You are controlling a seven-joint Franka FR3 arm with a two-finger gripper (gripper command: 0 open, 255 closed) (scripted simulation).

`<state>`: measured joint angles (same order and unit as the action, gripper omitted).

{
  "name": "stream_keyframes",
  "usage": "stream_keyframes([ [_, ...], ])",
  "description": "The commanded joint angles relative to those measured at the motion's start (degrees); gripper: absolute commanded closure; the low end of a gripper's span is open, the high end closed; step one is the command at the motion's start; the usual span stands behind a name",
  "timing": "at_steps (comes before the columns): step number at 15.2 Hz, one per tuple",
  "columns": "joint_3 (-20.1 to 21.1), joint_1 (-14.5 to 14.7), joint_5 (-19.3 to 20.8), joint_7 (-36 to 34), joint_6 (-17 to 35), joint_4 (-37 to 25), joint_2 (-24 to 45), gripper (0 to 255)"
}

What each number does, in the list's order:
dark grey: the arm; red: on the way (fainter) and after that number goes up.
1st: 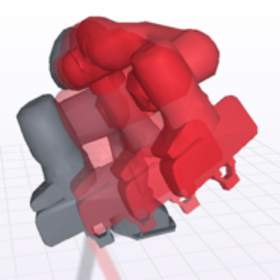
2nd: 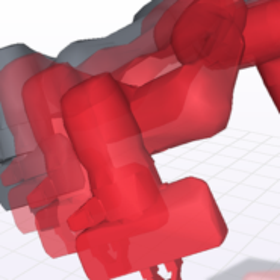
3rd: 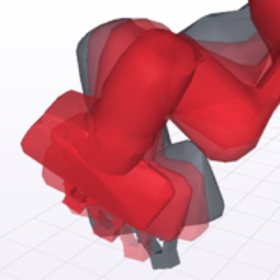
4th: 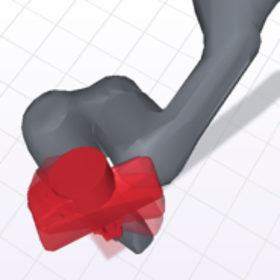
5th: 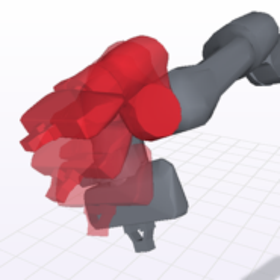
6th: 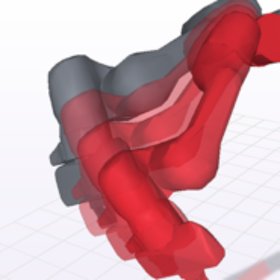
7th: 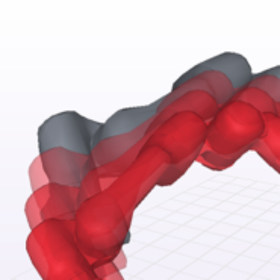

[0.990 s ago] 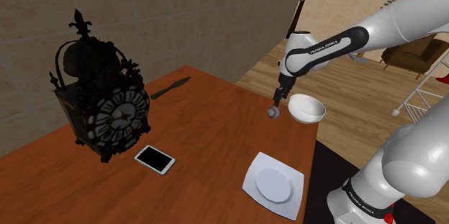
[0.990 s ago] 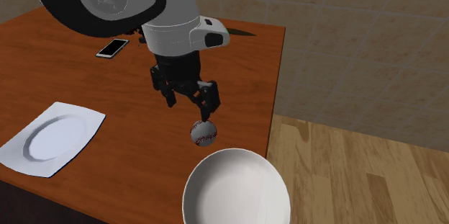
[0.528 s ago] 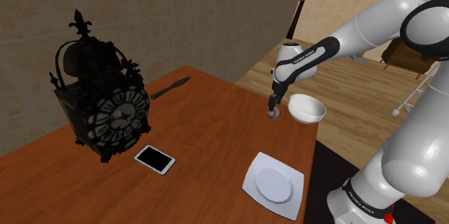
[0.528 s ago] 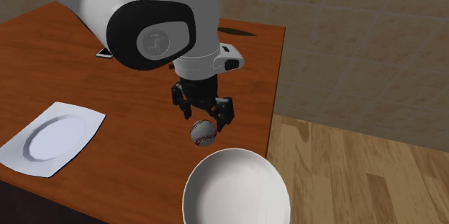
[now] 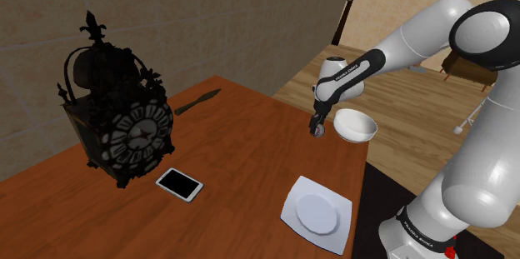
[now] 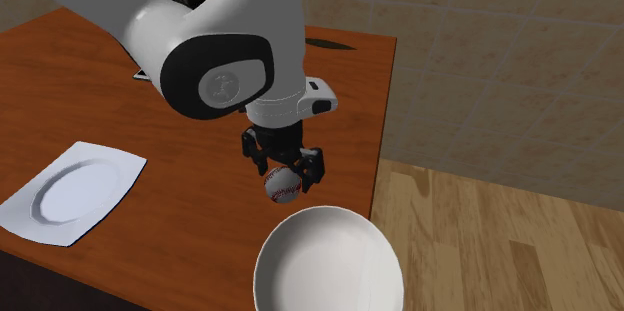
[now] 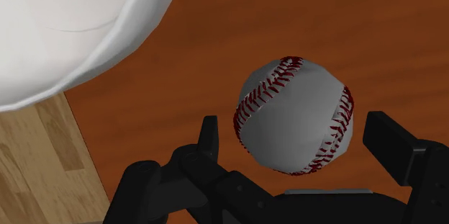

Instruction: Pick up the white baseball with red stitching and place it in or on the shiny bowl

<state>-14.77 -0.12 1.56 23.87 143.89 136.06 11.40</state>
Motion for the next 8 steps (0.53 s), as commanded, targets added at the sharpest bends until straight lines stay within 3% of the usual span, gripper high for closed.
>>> stream_keyframes([
  [1, 0.0, 0.0, 0.0, 0.0, 0.1, 0.0, 0.1, 0],
  [4, 0.0, 0.0, 0.0, 0.0, 0.1, 0.0, 0.1, 0],
  [5, 0.0, 0.0, 0.0, 0.0, 0.1, 0.0, 0.1, 255],
  [8, 0.0, 0.0, 0.0, 0.0, 0.1, 0.0, 0.1, 255],
])
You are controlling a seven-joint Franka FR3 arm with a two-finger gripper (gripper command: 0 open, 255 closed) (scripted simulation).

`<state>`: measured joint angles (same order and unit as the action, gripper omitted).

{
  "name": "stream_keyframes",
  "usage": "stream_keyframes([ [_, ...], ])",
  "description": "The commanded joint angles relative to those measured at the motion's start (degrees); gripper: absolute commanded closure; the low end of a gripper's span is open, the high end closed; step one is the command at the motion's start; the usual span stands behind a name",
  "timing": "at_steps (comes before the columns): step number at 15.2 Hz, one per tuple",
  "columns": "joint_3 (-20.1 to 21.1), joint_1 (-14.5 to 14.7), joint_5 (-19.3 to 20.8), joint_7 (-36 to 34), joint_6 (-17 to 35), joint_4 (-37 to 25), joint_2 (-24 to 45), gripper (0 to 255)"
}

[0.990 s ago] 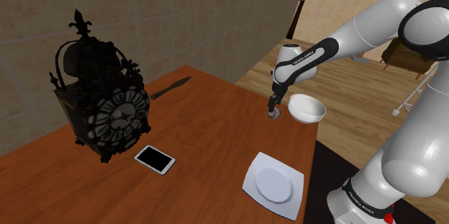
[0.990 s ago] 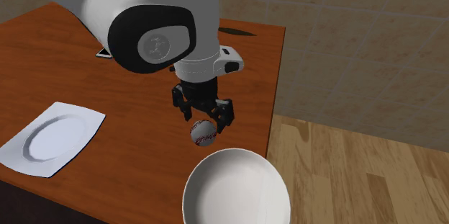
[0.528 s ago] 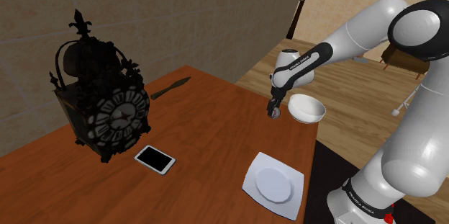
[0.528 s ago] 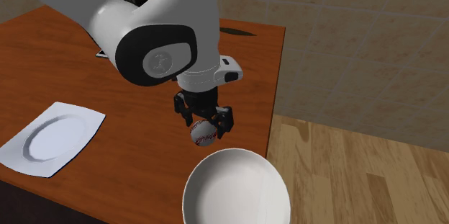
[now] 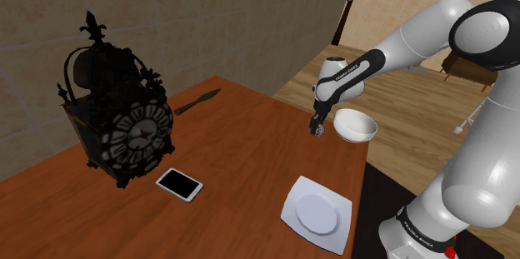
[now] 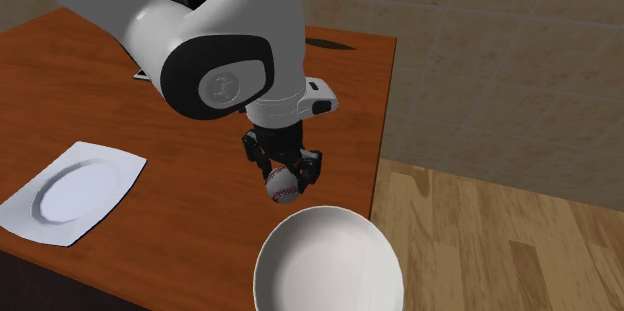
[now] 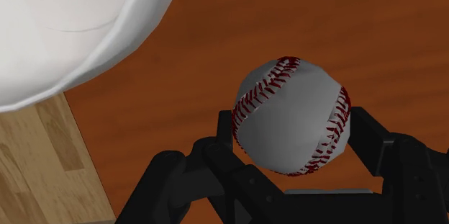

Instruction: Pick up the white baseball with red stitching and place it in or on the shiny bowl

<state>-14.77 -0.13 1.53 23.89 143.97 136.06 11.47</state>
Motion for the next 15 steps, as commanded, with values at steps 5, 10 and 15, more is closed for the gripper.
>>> stream_keyframes([
  [5, 0.0, 0.0, 0.0, 0.0, 0.0, 0.0, 0.0, 255],
  [10, -0.3, 0.2, 0.9, -0.5, -3.0, -0.3, -2.8, 255],
  [15, -0.6, 0.4, 2.0, -1.1, -6.8, -0.9, -6.0, 255],
])
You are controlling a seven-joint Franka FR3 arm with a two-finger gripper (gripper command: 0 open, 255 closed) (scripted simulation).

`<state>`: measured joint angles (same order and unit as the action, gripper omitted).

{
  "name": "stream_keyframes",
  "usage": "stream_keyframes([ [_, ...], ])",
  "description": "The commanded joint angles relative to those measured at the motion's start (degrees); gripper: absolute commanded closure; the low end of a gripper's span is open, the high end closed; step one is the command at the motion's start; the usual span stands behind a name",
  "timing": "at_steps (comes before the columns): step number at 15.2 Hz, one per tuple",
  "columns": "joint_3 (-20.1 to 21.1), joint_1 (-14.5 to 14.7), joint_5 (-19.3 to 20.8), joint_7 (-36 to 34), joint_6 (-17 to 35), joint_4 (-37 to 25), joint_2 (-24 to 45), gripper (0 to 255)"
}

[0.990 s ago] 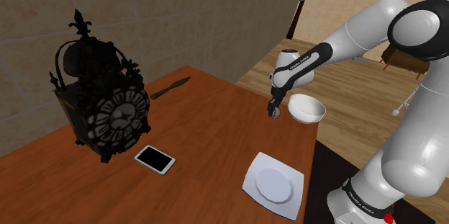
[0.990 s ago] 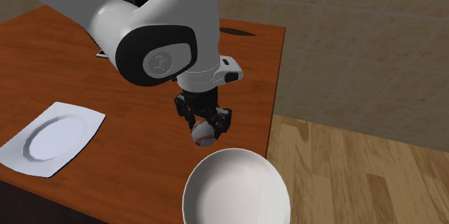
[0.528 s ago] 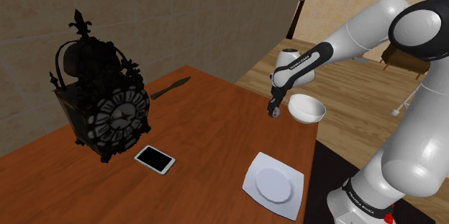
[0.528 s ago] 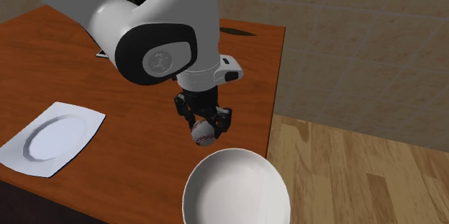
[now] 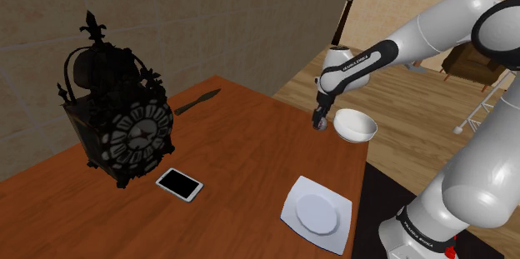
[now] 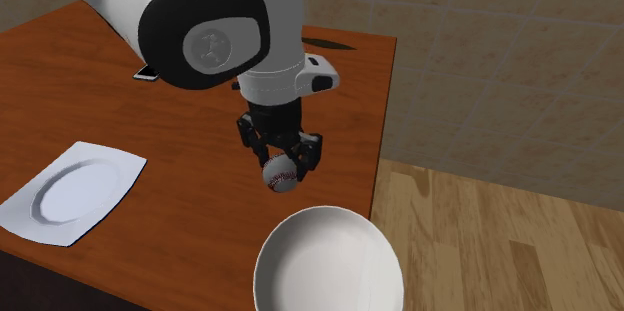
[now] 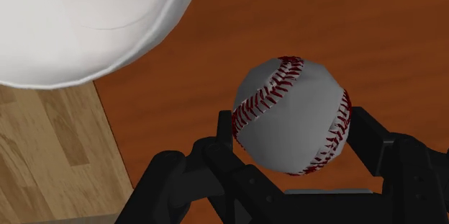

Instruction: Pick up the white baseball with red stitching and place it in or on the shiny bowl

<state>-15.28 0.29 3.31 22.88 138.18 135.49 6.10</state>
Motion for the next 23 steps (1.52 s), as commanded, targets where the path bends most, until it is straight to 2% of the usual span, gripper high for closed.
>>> stream_keyframes([
  [1, -0.1, 0.1, 0.4, -0.2, -1.8, -0.5, -1.3, 255],
  [21, 0.1, 0.3, 2.6, -1.2, -16.8, -6.2, -10.9, 255],
  [23, -1.4, -1.0, 3.3, 1.2, -16.6, -5.1, -12.0, 255],
])
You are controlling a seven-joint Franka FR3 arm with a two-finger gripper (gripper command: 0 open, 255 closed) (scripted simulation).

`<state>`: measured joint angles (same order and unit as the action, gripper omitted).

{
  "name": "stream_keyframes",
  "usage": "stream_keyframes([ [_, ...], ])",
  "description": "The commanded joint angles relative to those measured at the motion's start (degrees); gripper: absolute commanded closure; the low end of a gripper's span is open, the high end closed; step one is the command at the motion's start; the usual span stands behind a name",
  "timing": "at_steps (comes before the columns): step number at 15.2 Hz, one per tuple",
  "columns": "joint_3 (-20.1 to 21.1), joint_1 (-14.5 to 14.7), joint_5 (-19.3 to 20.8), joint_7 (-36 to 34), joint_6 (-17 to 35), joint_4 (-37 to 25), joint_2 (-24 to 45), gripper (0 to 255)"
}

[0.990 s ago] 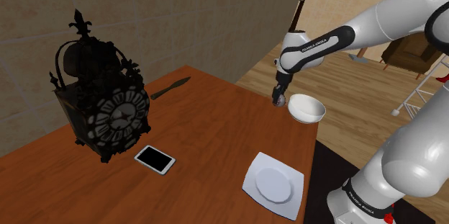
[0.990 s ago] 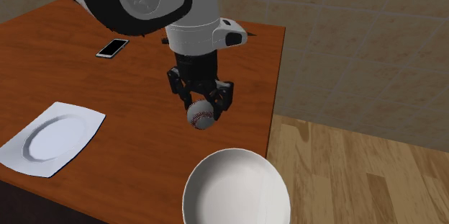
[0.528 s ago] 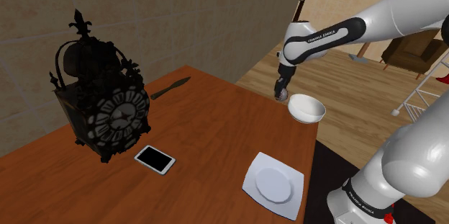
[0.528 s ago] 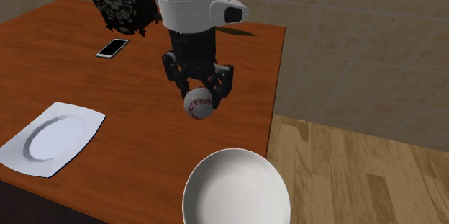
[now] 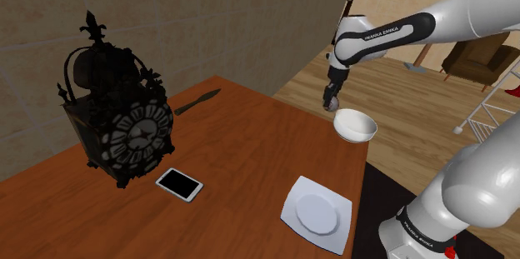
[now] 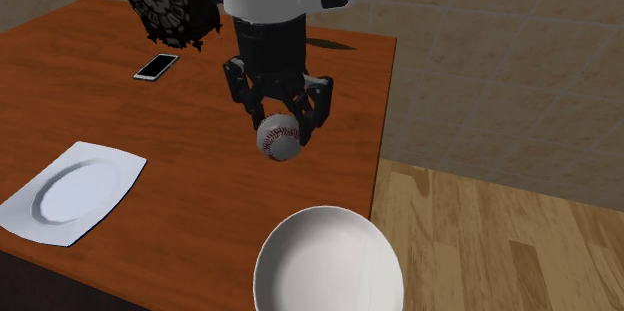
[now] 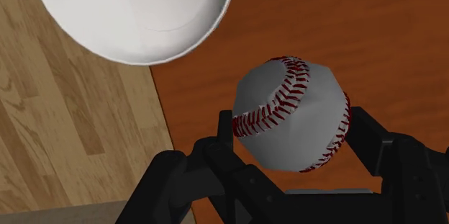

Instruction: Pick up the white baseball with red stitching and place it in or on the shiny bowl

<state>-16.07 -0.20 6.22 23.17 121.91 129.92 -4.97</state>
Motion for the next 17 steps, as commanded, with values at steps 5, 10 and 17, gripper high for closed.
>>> stream_keyframes([
  [5, -4.5, -4.0, 2.1, 7.3, 0.1, 2.0, -2.8, 255],
  [10, -8.8, -7.4, 3.2, 14.2, 0.4, 2.0, -3.1, 255],
  [17, -10.7, -8.6, 2.8, 17.3, 4.5, 3.5, -0.7, 255],
])
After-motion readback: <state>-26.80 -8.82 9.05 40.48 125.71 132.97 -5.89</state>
